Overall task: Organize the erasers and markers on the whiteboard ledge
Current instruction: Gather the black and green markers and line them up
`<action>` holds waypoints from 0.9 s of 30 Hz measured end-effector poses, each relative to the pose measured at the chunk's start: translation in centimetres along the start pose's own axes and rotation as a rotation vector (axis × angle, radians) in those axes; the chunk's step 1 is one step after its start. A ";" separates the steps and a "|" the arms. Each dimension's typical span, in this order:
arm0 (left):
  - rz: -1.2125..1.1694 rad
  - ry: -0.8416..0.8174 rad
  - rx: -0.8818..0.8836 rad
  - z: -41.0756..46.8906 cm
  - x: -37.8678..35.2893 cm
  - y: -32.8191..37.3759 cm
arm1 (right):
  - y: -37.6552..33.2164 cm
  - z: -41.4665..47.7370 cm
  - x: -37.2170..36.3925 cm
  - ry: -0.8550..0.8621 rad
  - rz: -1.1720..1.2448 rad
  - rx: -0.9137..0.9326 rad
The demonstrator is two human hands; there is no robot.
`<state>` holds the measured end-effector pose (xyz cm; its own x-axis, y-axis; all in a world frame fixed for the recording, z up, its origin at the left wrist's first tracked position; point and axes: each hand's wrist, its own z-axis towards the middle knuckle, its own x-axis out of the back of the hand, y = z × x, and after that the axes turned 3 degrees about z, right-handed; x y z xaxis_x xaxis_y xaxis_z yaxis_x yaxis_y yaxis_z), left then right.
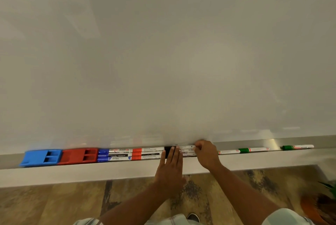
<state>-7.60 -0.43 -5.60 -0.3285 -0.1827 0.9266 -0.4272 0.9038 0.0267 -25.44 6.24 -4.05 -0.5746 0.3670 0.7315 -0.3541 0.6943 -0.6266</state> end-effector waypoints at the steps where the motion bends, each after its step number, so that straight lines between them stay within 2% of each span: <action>1: 0.012 0.001 -0.005 0.0 0.0 -0.1 | -0.2 0.0 -0.1 -0.001 -0.025 0.006; 5: 0.020 0.015 -0.013 -0.2 0.1 -0.6 | -0.9 -0.2 -0.4 -0.006 -0.093 0.030; 9: -0.001 0.052 -0.037 -0.6 -0.1 -1.4 | -1.1 -0.8 -0.5 0.000 -0.058 0.013; 16: -0.111 0.183 -0.101 -0.7 0.5 -2.4 | -0.8 -3.0 0.0 0.156 0.084 0.024; 21: -0.172 0.325 -0.221 0.4 1.1 -0.1 | 1.9 -5.1 1.9 0.229 0.085 -0.057; 27: -0.158 0.227 -0.266 1.3 2.0 4.3 | 6.8 -5.3 7.0 0.350 0.007 -0.090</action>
<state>-11.16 2.58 -4.09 -0.0682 -0.2643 0.9620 -0.2141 0.9457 0.2446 -27.94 16.81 -1.80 -0.2843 0.5511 0.7845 -0.2756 0.7368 -0.6174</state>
